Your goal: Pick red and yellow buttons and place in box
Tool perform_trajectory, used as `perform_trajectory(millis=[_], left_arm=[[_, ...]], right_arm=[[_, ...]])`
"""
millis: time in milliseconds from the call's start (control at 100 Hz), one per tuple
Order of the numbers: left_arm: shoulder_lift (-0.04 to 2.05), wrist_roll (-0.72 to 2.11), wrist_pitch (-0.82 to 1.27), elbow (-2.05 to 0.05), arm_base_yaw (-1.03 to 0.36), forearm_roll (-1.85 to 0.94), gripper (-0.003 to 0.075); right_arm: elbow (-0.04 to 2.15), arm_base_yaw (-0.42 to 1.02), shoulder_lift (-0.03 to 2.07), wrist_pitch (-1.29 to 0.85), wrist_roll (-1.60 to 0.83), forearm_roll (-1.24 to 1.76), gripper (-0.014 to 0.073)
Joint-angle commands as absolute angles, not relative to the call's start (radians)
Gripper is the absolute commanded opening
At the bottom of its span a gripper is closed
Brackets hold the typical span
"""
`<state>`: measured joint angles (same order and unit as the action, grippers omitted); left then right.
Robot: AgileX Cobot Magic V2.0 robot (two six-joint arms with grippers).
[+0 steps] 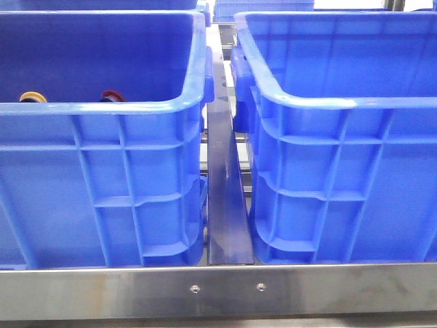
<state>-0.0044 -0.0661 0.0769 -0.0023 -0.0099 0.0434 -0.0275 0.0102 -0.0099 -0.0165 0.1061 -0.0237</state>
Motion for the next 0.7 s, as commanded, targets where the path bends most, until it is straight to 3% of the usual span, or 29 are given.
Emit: perform_trajectory(millis=[0, 370, 690], left_arm=[[-0.039, -0.074, -0.012, 0.045, -0.012, 0.045, -0.0019], [-0.039, -0.074, -0.05, 0.041, -0.012, 0.045, -0.0019], [-0.037, -0.074, 0.005, -0.096, -0.012, 0.045, -0.0019]], right_arm=[[-0.008, 0.013, -0.035, 0.059, 0.101, -0.037, -0.0067], [-0.008, 0.013, -0.035, 0.059, 0.101, -0.037, -0.0067], [-0.008, 0.013, -0.035, 0.059, 0.101, -0.037, -0.0067]])
